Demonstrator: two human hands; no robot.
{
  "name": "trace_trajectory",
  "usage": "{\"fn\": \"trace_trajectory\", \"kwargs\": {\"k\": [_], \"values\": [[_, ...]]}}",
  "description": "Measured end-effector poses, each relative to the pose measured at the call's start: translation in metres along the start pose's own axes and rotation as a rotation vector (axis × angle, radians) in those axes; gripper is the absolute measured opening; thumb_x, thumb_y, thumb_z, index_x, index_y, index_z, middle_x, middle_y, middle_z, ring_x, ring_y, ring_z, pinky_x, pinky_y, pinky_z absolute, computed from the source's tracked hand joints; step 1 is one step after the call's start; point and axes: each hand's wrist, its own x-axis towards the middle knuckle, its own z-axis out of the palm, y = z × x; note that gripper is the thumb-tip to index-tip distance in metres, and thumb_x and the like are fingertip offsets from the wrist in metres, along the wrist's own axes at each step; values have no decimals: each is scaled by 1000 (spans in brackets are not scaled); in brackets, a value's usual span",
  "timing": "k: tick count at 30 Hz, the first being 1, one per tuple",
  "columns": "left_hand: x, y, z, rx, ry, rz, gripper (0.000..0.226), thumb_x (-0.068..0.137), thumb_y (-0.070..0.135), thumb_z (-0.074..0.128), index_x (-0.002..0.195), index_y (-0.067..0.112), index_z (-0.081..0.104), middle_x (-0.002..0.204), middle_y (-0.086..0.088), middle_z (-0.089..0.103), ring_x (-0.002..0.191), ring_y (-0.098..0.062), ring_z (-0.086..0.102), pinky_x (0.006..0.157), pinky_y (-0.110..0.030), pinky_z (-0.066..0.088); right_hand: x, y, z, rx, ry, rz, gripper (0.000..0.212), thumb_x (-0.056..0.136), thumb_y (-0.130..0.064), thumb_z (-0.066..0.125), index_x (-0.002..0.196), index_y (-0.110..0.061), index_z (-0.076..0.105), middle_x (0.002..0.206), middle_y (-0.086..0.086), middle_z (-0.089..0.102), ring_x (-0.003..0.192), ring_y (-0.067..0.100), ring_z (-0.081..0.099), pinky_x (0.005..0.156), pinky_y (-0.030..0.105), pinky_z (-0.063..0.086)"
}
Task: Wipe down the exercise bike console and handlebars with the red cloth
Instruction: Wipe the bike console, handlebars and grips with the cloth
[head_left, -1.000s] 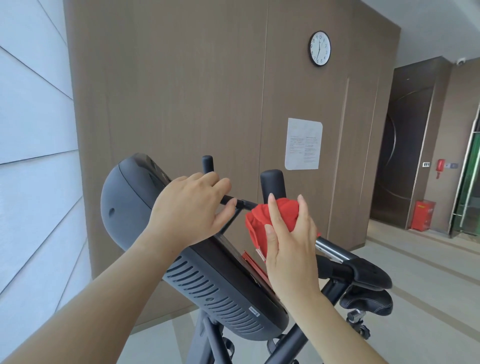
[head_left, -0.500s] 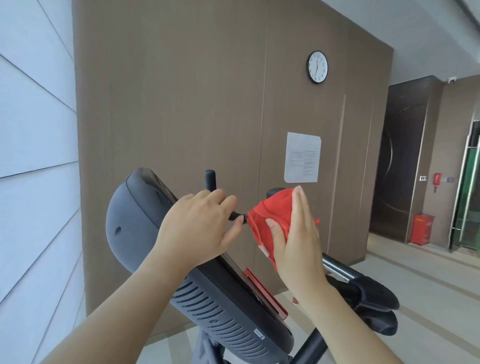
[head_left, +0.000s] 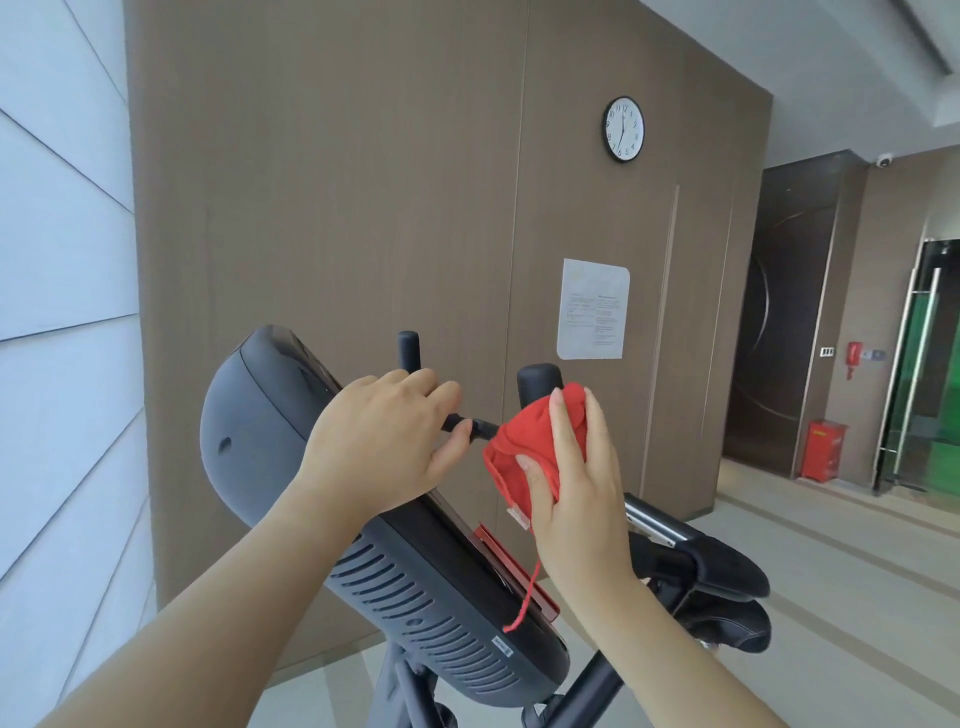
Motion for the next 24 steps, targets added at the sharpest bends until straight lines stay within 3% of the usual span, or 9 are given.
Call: {"fn": "trace_trajectory", "kwargs": {"k": [6,11,16,19,24], "values": [[0,0,2,-2,-6,-20,45,89,46,25,81,18,60,64,2,50,57,-22,54,49,-32,42,21,-12,6,30,1,58,67,88,-46,30,148,-21,16,156,7,17,142,28,21,110,39,28],[0,-1,3,-4,-19,-24,51,90,48,19,87,20,60,71,3,56,63,-20,56,54,-33,44,-10,7,-3,30,-74,28,65,89,-43,34,147,-22,17,156,5,19,141,25,25,109,35,30],[1,-1,5,-9,-13,-28,50,89,48,19,87,20,61,71,3,57,62,-20,56,54,-33,44,17,7,-18,116,19,11,58,93,-30,49,145,-17,28,150,1,34,137,17,33,109,23,22],[0,-2,5,-7,-3,-47,48,89,47,22,85,19,62,69,3,57,60,-20,56,51,-32,43,45,-5,-21,100,22,-12,61,94,-31,49,147,-16,23,152,2,30,138,15,28,108,17,18],[1,-4,3,9,21,-100,47,88,48,22,86,21,61,69,5,57,61,-17,55,49,-27,37,31,-1,-12,10,-87,-34,63,95,-33,45,149,-22,15,158,1,14,142,22,22,111,31,24]]}}
